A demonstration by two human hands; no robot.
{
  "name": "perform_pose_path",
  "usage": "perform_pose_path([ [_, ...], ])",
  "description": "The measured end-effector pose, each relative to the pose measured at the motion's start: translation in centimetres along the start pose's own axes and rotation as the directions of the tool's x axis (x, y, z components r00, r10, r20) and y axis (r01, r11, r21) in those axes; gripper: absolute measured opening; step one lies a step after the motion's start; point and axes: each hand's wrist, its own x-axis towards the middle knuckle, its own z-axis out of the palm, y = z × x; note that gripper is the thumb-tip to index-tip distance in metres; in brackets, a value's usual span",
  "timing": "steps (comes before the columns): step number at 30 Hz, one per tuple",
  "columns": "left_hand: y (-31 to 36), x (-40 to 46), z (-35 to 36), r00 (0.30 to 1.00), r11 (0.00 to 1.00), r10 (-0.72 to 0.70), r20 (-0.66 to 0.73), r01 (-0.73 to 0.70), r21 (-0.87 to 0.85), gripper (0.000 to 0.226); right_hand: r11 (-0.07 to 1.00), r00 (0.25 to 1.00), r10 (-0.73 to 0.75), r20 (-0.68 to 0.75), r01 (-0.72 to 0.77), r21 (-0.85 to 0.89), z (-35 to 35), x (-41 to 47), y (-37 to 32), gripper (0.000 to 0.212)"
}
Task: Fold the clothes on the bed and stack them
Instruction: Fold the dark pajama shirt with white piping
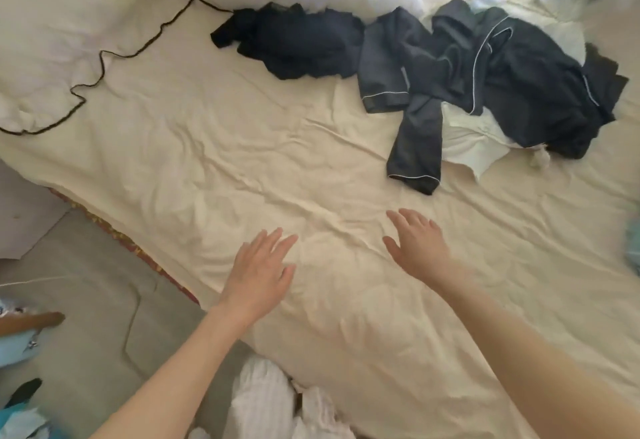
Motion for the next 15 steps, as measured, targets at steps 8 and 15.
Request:
perform_pose_path([
  [8,-3.2,20.8,7.8,0.959,0.941,0.019,0.282,-0.112,0.32,0.081,0.969,0.958,0.247,-0.144,-0.244,0.041,5.4,17.5,4.3,0.059],
  [15,-5.1,23.7,12.5,0.978,0.908,0.032,0.205,-0.114,0.403,0.097,0.928,0.873,0.371,-0.318,-0.338,0.156,9.1,23.2,6.8,0.024],
])
